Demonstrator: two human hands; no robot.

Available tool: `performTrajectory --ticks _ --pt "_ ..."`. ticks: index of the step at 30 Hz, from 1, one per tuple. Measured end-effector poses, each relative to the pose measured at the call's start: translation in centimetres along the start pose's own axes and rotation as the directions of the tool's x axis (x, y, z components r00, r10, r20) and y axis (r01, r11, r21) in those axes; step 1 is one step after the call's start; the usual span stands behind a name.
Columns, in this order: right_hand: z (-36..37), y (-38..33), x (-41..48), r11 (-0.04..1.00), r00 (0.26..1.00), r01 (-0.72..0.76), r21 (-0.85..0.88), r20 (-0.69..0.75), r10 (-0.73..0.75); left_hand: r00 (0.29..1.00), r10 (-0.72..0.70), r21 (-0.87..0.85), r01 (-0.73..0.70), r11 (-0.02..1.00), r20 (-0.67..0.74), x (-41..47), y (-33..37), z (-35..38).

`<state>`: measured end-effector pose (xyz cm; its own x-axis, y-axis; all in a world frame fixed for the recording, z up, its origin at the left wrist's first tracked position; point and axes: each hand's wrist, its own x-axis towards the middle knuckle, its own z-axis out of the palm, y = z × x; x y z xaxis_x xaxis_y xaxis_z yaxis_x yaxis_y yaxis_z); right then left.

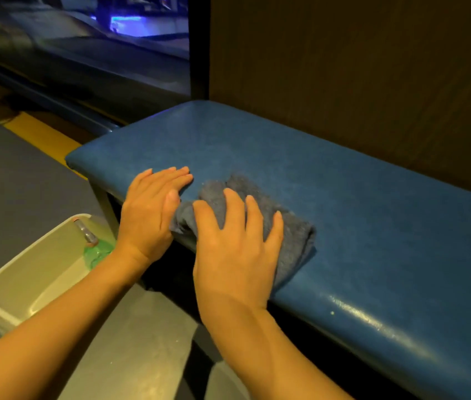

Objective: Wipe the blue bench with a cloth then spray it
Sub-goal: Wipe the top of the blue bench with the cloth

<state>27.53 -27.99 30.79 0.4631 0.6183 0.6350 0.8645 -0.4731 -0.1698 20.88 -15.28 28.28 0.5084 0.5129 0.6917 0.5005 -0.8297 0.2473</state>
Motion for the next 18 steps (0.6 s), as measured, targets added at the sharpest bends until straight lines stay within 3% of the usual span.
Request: performTrajectory --ticks 4,7,9,12,14,16,18 --pt "1.3 -1.8 0.9 0.999 0.999 0.034 0.033 0.014 -0.034 0.991 0.019 0.045 -0.025 0.999 0.136 0.3 -2.0 -1.4" --pt "2.7 -3.6 1.9 0.998 0.998 0.056 0.033 0.020 -0.056 0.965 -0.243 0.230 0.215 0.949 0.099 0.3 -4.3 -2.7" --pt "3.7 -5.4 2.6 0.996 0.997 0.070 0.063 0.018 -0.071 0.901 -0.419 0.188 0.395 0.899 0.111 -0.1 -5.6 -3.3" --pt "5.0 -8.1 3.3 0.986 0.992 0.123 0.115 -0.036 -0.120 0.799 -0.601 -0.099 0.598 0.795 0.001 -1.4 -5.8 -3.5" --pt "6.1 -9.4 3.8 0.974 0.983 0.175 0.145 -0.079 -0.165 0.655 -0.753 -0.314 0.702 0.640 -0.070 -2.8 -5.7 -2.9" --pt "7.1 -10.7 4.2 0.957 0.974 0.220 0.190 -0.100 -0.204 0.533 -0.846 -0.557 0.694 0.457 -0.030 -3.6 -5.2 -2.5" --pt "7.8 -12.0 4.5 0.939 0.963 0.265 0.218 -0.112 -0.246 0.437 -0.897 -0.771 0.592 0.234 0.063 -3.6 -4.9 -2.7"
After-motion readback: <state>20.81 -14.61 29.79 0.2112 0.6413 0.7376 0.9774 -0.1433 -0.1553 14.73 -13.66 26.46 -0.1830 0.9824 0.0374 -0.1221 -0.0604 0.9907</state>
